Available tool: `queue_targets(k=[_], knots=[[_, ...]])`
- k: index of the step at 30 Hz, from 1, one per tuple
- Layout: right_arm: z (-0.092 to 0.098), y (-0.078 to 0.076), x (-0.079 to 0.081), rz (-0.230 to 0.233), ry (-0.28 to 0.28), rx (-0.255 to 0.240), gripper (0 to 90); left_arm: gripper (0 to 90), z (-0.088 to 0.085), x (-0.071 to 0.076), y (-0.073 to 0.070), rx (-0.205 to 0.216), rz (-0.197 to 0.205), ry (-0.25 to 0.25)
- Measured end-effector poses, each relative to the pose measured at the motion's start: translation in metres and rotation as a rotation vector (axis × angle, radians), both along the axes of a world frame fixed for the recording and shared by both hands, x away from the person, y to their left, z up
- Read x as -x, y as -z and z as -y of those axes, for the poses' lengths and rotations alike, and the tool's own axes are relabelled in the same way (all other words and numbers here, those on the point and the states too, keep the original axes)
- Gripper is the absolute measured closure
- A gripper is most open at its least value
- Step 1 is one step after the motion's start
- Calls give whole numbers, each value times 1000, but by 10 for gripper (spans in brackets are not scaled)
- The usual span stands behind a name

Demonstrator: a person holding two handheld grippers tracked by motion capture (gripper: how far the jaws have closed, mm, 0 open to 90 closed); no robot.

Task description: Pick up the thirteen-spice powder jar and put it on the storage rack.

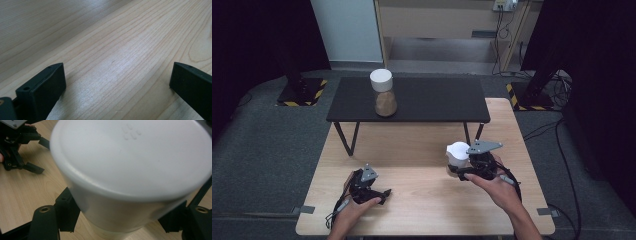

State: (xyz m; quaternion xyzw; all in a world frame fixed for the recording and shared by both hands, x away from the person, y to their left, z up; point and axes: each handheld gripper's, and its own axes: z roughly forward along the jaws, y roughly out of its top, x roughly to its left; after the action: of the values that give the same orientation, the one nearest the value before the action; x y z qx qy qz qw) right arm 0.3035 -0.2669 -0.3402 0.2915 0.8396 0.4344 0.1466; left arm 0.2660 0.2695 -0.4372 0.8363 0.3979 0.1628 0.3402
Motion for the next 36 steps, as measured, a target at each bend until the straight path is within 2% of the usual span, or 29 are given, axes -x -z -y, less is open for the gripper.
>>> queue_targets(k=[6, 12, 24, 36], knots=[[-3, -13, -3, 4, -6, -1, 315, 0, 0, 0, 0, 0, 0, 0], [-8, -29, -4, 17, -13, 16, 315, 0, 0, 0, 0, 0, 0, 0], [-21, -58, -10, 16, -32, 40, 315, 0, 0, 0, 0, 0, 0, -2], [-26, -88, -12, 25, -56, 15, 315, 0, 0, 0, 0, 1, 0, -2]])
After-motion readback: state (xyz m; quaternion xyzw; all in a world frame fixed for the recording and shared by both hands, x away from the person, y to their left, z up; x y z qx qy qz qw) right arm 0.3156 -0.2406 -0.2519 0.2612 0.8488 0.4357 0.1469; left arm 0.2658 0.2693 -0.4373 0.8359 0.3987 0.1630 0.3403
